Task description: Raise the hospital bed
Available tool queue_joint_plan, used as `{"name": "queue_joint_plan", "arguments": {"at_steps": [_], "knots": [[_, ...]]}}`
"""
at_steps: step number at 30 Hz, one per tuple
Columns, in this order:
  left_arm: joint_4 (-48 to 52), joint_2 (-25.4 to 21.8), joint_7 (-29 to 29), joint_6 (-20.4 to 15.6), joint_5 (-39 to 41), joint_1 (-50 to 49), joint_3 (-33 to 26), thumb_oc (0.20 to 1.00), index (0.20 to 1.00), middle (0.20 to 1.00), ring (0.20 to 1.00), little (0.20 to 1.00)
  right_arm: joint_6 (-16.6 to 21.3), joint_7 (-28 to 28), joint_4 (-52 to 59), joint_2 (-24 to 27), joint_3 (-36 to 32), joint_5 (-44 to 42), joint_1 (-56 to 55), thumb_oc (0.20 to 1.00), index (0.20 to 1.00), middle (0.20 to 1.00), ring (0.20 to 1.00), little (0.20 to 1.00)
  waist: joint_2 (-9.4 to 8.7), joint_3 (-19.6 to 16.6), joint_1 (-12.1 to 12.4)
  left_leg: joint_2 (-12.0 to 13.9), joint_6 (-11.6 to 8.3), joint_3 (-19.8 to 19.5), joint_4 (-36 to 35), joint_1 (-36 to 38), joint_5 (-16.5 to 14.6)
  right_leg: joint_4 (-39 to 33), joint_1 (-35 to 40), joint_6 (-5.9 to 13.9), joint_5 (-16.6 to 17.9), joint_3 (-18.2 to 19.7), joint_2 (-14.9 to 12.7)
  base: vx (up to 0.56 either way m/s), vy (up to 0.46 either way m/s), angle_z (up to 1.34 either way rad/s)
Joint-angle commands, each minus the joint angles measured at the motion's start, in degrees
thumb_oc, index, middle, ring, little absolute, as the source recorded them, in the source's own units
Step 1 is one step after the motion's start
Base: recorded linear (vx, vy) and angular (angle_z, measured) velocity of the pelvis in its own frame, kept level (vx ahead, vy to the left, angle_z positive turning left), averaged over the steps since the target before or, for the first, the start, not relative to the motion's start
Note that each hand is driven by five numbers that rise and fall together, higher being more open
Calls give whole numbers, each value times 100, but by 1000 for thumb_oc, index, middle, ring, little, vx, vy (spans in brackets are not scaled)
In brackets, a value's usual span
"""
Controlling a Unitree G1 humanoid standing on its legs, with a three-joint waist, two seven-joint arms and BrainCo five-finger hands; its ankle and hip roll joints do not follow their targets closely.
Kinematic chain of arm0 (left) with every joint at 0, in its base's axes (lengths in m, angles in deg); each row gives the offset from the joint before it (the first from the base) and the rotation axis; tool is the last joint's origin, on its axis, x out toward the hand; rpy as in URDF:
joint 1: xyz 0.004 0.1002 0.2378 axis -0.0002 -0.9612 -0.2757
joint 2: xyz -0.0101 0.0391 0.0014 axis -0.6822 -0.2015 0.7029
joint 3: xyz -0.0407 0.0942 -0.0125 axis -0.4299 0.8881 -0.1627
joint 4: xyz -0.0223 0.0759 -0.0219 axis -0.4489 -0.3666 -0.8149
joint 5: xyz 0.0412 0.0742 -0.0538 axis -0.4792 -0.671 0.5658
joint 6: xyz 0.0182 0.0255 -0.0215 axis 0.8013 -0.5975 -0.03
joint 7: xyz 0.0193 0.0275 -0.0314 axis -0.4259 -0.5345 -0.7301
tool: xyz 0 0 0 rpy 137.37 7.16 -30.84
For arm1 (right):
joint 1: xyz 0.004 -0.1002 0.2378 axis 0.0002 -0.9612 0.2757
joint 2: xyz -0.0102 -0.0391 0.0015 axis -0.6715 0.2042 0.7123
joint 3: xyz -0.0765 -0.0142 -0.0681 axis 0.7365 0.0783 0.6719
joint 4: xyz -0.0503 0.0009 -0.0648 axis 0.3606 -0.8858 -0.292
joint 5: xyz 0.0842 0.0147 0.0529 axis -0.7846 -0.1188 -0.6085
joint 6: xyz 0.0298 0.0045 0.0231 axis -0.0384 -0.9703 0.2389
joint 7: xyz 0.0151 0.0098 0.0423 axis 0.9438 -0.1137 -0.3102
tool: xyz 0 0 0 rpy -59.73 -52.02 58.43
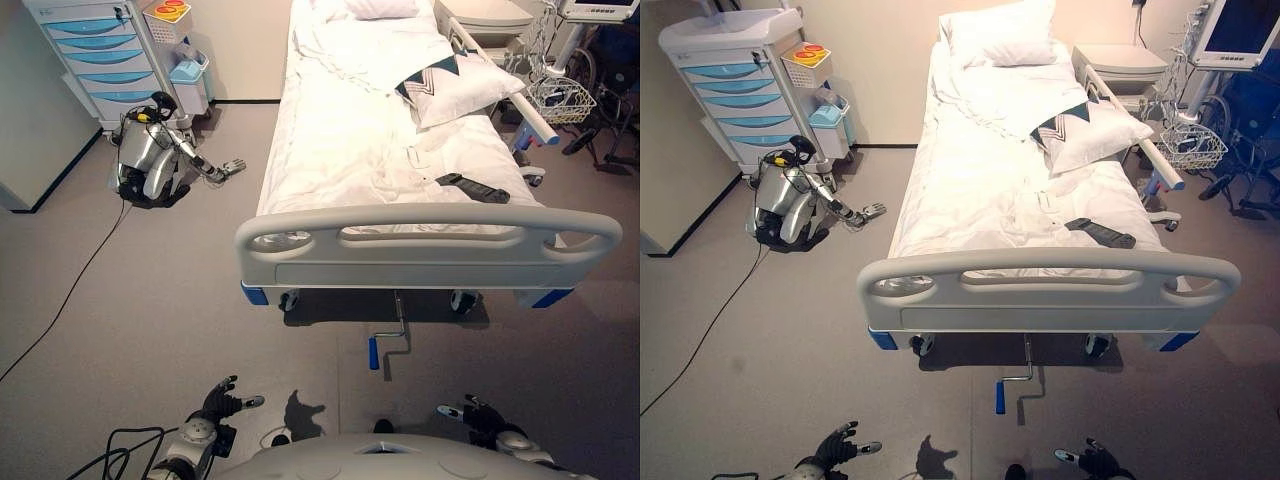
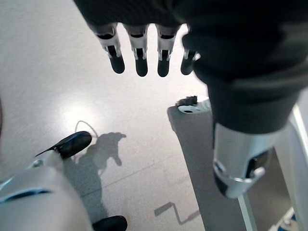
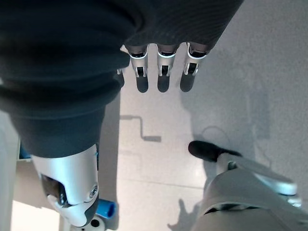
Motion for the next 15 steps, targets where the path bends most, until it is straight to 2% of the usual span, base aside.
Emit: {"name": "queue_joint_plan", "arguments": {"at_steps": [1,10,15], "knots": [[-321,-83,38,-18,-75,324,-254,1000,1000,1000,1000,1000,-32,-17,-289,-194,54,172,281,1000,1000,1000,1000,1000,-274,27,144,24,-18,201,106,143,108,367,73,662,-175,113,-480,0,0,0],[-448,-3,11,35,-4,277,-349,1000,1000,1000,1000,1000,-56,-7,-477,-276,12,171,225,1000,1000,1000,1000,1000,-312,-39,140,0,-4,193,78,222,73,334,154,676,-171,92,-482,10,3,0],[-214,-30,12,-22,249,364,-281,1000,1000,1000,1000,1000,-38,-36,-247,-257,82,-42,360,1000,1000,1000,1000,1000,-313,98,125,8,9,144,129,113,80,474,8,659,-211,137,-492,-10,0,0]]}}
